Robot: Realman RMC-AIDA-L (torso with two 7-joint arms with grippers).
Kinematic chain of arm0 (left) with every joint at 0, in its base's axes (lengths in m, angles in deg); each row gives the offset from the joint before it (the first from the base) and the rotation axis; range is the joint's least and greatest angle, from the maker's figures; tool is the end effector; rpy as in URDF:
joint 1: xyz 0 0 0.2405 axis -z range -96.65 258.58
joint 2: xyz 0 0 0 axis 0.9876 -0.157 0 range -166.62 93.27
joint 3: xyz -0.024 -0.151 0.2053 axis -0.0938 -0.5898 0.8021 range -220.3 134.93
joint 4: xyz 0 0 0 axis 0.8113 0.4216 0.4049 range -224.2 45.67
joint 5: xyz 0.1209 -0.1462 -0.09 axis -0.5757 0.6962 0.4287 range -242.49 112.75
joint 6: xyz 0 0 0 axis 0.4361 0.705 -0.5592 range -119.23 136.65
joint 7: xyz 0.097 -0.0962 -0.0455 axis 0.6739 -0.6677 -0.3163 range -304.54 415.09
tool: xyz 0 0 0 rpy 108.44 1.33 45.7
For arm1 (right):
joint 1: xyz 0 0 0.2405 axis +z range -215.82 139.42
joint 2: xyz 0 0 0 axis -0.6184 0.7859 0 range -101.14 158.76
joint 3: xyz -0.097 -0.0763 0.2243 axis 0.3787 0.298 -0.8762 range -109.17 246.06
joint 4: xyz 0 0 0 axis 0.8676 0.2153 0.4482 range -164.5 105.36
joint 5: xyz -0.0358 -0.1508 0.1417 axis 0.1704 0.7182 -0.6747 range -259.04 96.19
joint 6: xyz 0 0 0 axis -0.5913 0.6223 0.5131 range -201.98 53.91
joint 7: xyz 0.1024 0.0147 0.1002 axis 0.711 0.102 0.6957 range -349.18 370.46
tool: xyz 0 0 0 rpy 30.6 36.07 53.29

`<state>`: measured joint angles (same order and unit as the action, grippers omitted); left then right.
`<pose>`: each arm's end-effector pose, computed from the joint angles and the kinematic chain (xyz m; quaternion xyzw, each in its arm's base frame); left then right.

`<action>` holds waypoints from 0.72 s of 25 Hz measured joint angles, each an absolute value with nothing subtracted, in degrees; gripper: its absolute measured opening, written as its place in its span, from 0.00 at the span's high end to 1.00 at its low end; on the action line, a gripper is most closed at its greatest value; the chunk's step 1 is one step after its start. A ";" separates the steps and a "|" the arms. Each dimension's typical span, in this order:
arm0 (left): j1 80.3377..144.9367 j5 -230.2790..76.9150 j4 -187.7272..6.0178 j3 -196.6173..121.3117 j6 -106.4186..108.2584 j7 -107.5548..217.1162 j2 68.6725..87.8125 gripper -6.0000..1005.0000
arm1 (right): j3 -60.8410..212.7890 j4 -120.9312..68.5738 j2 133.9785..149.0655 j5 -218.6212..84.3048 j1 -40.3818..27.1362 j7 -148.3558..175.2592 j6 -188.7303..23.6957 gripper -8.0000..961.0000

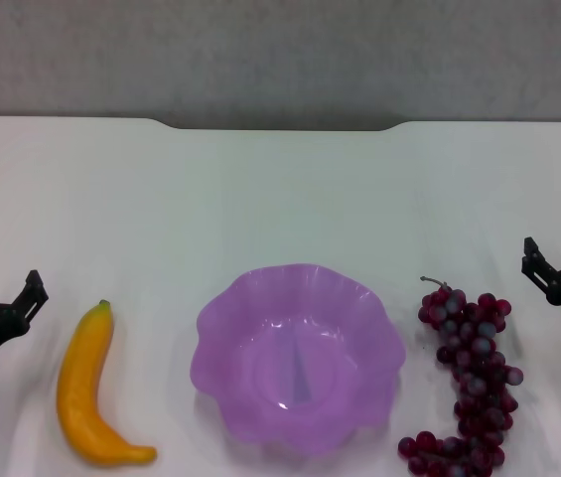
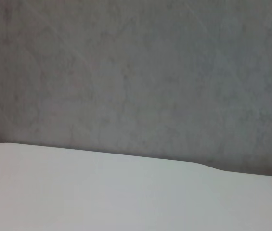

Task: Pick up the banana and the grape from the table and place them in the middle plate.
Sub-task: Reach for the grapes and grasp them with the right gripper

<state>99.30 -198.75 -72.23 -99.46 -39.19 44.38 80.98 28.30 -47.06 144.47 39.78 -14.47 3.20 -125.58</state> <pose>-0.3774 0.3111 -0.0252 -0.6566 -0.3892 -0.2287 0.6042 0.3455 0.3351 -0.0308 -0.7436 0.2282 0.1651 0.6064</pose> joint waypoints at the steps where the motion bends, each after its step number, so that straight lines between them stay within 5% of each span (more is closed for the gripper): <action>1: 99.41 -198.75 -72.23 -99.46 -39.19 44.38 80.98 0.11 | 28.27 -47.06 144.47 39.78 -14.47 3.22 -125.51 0.09; 18: 99.41 -198.95 -72.27 -99.45 -39.19 44.38 80.92 0.12 | 28.42 -49.06 144.36 40.21 -13.91 2.99 -124.72 0.09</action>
